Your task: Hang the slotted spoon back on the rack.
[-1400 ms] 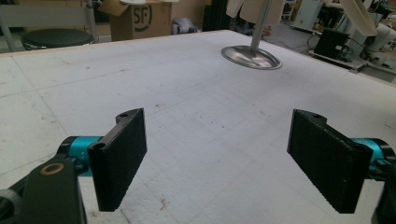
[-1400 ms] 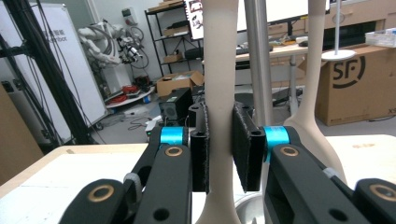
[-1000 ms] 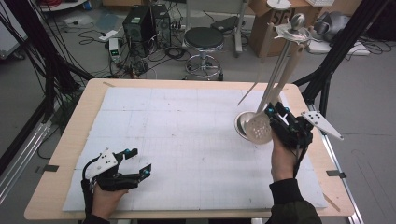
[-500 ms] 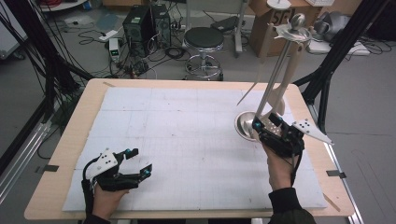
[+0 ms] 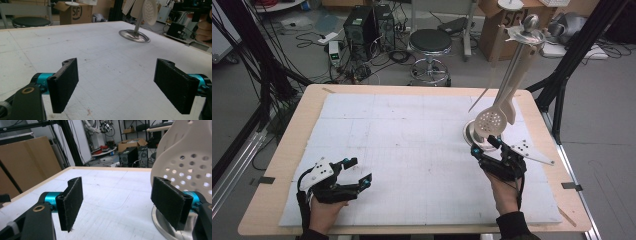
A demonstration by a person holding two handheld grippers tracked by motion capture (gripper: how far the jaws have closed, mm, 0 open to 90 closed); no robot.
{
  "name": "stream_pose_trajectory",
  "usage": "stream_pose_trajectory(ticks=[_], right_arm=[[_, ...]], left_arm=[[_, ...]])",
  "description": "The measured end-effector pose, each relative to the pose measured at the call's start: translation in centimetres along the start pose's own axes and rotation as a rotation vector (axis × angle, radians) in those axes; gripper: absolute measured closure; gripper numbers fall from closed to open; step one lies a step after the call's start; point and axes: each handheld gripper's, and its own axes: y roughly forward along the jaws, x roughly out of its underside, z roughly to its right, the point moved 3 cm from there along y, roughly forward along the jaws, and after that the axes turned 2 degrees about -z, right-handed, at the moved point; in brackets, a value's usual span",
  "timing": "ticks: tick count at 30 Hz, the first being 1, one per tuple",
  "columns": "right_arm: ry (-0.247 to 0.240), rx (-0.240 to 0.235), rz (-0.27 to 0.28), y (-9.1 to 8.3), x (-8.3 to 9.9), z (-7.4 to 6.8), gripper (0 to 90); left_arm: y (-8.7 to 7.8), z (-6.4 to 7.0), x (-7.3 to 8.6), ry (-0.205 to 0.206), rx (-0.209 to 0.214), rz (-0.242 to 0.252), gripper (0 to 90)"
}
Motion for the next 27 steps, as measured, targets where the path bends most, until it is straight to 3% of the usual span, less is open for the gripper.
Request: stream_pose_trajectory(ticks=[7,16,27], right_arm=[[0.009,-0.029,-0.027,-0.2,1.5,0.1,24.5],[0.008,-0.078,-0.062,0.1,4.1,0.1,23.3],[0.01,-0.128,-0.071,0.2,4.5,-0.4,22.2]], left_arm=[[0.4,-0.1,0.0,-0.003,0.004,0.001,21.2],[0.9,0.4,0.2,0.021,0.003,-0.018,21.2],[1.0,1.1,0.5,0.048,-0.002,-0.035,21.1]])
